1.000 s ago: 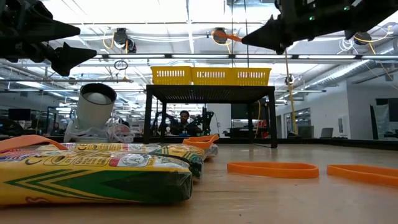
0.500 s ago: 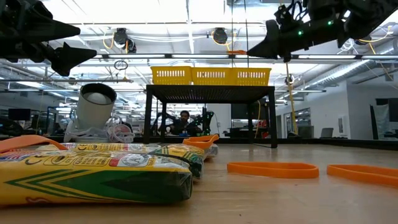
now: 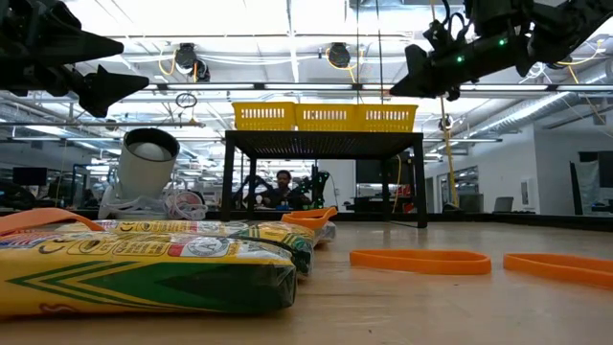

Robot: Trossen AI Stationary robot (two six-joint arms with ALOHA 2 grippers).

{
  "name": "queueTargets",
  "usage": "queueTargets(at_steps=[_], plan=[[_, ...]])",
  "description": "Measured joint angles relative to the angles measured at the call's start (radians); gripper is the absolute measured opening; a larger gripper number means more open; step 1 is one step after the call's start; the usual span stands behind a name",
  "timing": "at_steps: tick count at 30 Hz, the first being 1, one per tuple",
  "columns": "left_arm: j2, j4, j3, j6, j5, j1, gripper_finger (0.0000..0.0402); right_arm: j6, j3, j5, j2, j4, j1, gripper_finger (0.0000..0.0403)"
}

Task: Pick & Place Office Desk Supplies
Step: Put the orange rubber band into the right yellow bin on the shelf

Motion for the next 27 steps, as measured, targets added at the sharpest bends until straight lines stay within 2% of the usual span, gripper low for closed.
queueTargets(at_steps=[5, 14, 16, 19, 24, 27], plan=[[0.000, 0.000, 0.000, 0.000, 0.000, 0.000, 0.0340, 0.000, 0.000, -0.003, 0.000, 0.000, 0.000, 0.0038], [0.000, 0.000, 0.000, 0.000, 0.000, 0.000, 0.0340, 0.086, 0.001, -0.006, 0.000, -0.019, 0.003, 0.0142], [0.000, 0.000, 0.000, 0.000, 0.000, 0.000, 0.0340, 0.091, 0.001, -0.040, 0.000, -0.017, 0.005, 0.0158], [0.000, 0.000, 0.000, 0.000, 0.000, 0.000, 0.0340, 0.108, 0.001, -0.171, -0.003, -0.007, 0.009, 0.0176], [0.000, 0.000, 0.000, 0.000, 0.000, 0.000, 0.0340, 0.204, 0.001, -0.498, -0.003, 0.072, 0.054, 0.0186], [0.000, 0.000, 0.000, 0.000, 0.000, 0.000, 0.0340, 0.258, 0.001, -0.657, -0.003, 0.130, 0.115, 0.0187]])
